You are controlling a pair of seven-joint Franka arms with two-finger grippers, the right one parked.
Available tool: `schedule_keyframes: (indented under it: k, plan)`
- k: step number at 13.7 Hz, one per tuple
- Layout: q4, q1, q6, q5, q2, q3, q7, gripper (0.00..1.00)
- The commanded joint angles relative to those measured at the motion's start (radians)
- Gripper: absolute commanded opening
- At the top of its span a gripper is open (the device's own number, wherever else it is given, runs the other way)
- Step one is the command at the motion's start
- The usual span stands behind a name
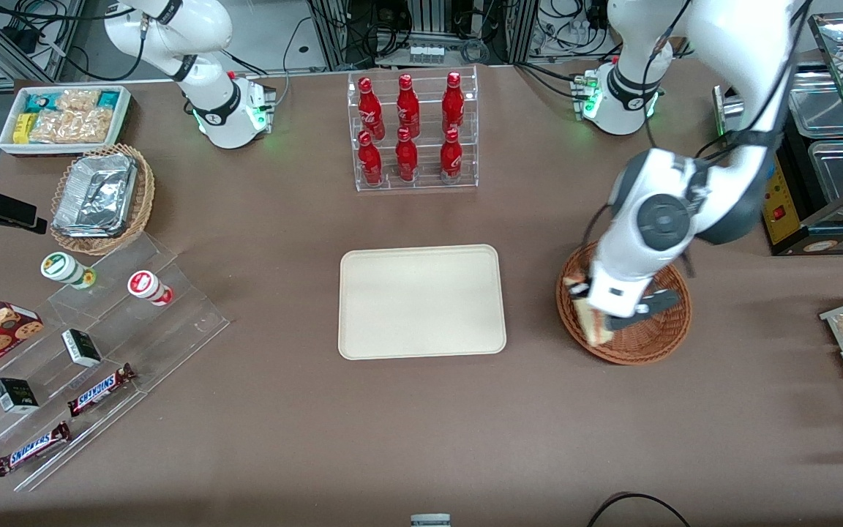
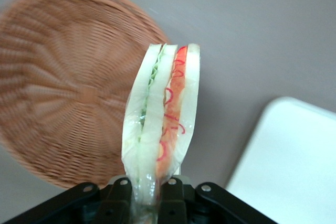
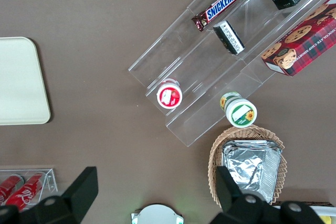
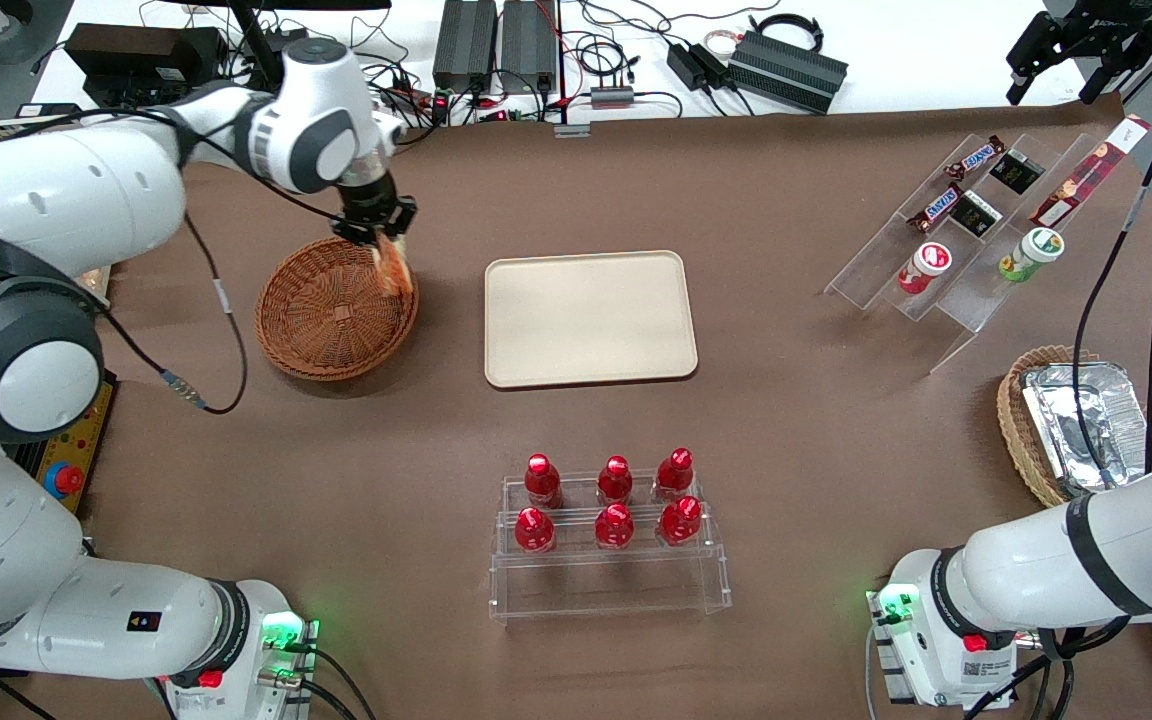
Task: Place sandwich from basket to tray
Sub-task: 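Lift the sandwich and carry it over the cream tray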
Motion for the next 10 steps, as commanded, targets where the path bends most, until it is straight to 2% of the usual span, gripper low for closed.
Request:
schedule_keyframes:
  k: [1, 6, 10]
  plan:
    - [0.09, -0.063, 0.0, 0.013, 0.091, -0.033, 0.019, 0.0]
    - [0.262, -0.204, 0.016, 0.013, 0.251, -0.034, 0.011, 0.0]
    - [0.394, -0.342, 0.016, 0.019, 0.362, -0.027, -0.11, 0.0]
